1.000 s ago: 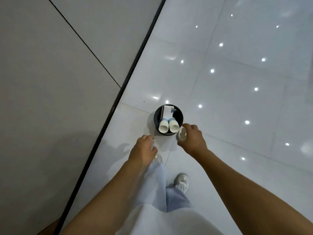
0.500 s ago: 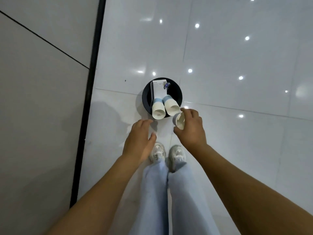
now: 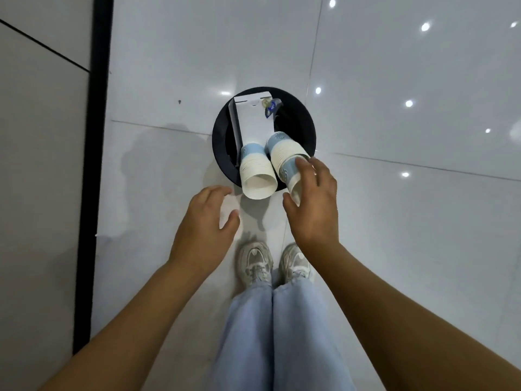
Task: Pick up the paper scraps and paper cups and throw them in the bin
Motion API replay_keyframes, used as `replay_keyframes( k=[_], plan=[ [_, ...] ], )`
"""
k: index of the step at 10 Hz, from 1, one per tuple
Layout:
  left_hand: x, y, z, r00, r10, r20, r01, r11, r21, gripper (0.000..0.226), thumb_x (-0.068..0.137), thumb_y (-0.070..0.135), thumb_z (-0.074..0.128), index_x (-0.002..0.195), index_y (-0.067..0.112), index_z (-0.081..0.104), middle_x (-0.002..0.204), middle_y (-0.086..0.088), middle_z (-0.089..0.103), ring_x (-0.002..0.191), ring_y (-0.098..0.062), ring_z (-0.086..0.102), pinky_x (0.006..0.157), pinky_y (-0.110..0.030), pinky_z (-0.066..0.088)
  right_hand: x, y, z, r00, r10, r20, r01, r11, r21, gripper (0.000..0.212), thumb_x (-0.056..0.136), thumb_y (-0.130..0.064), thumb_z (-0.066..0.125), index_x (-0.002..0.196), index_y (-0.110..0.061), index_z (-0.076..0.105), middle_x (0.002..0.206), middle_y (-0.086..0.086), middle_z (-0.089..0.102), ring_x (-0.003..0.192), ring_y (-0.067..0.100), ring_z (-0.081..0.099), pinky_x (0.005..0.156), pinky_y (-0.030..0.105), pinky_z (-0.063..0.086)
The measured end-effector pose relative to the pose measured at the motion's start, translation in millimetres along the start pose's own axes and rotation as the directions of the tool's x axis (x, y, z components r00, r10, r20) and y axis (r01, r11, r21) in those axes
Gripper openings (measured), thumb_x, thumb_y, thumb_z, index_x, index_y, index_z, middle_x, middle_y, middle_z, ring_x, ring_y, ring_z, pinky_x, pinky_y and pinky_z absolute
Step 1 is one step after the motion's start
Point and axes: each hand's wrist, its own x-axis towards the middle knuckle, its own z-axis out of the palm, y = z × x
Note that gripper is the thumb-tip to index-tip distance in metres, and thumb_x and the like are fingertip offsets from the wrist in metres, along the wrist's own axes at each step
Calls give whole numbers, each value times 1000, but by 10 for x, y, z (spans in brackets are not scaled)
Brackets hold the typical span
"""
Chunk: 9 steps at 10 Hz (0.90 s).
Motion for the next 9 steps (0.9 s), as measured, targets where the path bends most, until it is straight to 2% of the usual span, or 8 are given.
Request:
replay_keyframes(
  k=[2, 4, 6, 8, 9],
  plan=[
    [80, -149, 193, 1000, -21, 1, 21, 1000, -17, 36, 91, 19, 56, 127, 18, 52, 130, 6, 50, 120, -8, 42, 90, -12, 27, 42, 166, 255, 998, -14, -59, 14, 1000, -8, 71, 87, -17, 69, 147, -25, 33, 156, 3, 24, 142, 20, 23, 100, 21, 26],
    [165, -252, 255, 1000, -9, -18, 9, 1000, -6, 38, 92, 21, 56, 129, 19, 51, 131, 6, 50, 121, -9, 42, 91, -17, 30, 312, 203, 416, 999, -25, -33, 25, 1000, -19, 78, 88, -27, 68, 151, -30, 23, 158, 0, 18, 144, 20, 19, 106, 34, 35],
    [240, -338, 383, 998, -1, -55, 0, 1000, -18, 37, 92, 21, 55, 129, 19, 50, 132, 6, 49, 121, -8, 42, 90, -17, 30, 328, 350, 488, 992, -123, 42, 123, 992, -13, 84, 89, -44, 63, 152, -34, 10, 160, 0, 11, 146, 22, 16, 107, 37, 33],
    [262, -394, 469, 996, -13, -88, 8, 999, -48, 37, 92, 20, 55, 129, 19, 50, 132, 5, 49, 120, -10, 43, 90, -17, 30, 422, 407, 416, 975, -205, 84, 210, 976, -55, 91, 85, -50, 64, 153, -34, 5, 161, 3, 9, 146, 24, 15, 107, 40, 36],
    [224, -369, 437, 995, -41, -86, 35, 997, -69, 38, 92, 19, 55, 130, 18, 50, 132, 4, 49, 121, -10, 42, 91, -16, 29, 394, 387, 338, 978, -183, 101, 192, 978, -84, 92, 85, -52, 64, 153, -35, 4, 161, 4, 9, 147, 25, 13, 109, 41, 34]
  ],
)
